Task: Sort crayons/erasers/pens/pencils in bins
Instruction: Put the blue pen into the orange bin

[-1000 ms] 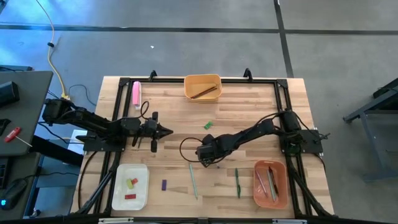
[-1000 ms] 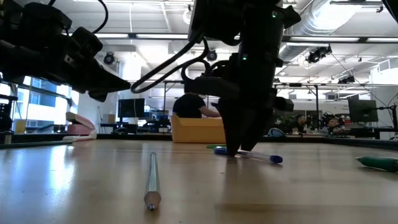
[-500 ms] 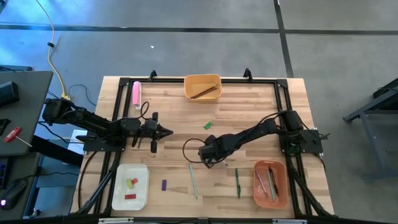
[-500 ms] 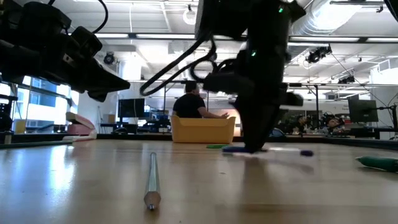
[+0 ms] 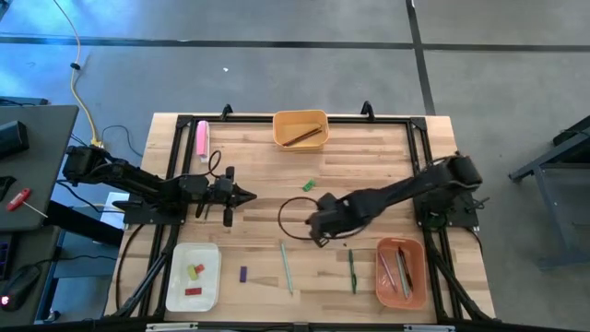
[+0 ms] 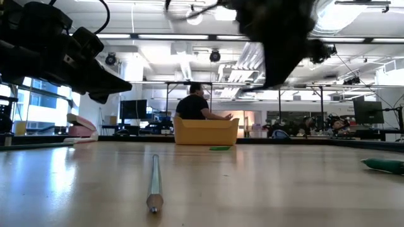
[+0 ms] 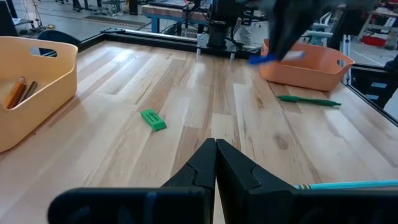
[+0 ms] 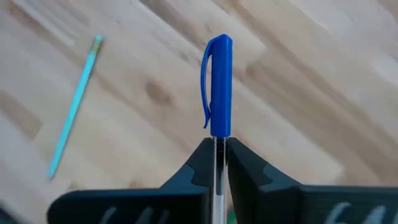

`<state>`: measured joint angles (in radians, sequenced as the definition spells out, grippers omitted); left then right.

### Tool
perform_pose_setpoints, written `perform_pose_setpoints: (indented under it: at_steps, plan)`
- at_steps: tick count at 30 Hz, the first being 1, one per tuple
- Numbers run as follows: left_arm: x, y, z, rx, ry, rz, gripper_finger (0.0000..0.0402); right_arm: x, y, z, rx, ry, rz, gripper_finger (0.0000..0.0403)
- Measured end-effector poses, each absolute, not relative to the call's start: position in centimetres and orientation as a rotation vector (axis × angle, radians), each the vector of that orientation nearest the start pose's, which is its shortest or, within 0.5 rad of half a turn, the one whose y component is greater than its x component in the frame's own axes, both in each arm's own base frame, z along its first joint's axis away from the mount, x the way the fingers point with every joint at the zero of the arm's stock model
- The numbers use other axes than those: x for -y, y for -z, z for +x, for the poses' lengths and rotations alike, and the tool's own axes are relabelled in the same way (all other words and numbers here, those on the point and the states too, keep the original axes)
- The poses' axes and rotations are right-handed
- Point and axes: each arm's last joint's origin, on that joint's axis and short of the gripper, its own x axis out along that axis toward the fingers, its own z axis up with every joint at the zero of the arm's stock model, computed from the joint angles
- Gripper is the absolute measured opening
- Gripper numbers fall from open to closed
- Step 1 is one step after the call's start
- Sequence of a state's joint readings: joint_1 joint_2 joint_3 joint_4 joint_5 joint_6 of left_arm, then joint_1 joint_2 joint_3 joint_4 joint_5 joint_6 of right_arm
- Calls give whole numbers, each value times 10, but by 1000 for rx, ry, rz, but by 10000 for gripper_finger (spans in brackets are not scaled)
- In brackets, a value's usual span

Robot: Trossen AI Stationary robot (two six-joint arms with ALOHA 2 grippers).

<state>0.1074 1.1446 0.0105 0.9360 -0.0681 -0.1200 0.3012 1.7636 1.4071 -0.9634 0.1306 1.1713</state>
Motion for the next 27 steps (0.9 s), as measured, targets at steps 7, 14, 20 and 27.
perform_pose_setpoints:
  at_steps: [7, 14, 20, 27]
  plan:
    - [-19, -128, 162, -188, -187, -124, 0, -132, -277, 277, -1204, 700, 849, 12]
    - [-19, -128, 162, -187, -187, -131, 0, -170, -277, 232, -1327, 886, 893, 12]
    - [-19, -128, 162, -190, -189, -147, 0, -190, -269, 208, -1414, 958, 916, 12]
    - [-19, -128, 162, -190, -189, -149, 0, -201, -220, 192, -1438, 879, 1013, 12]
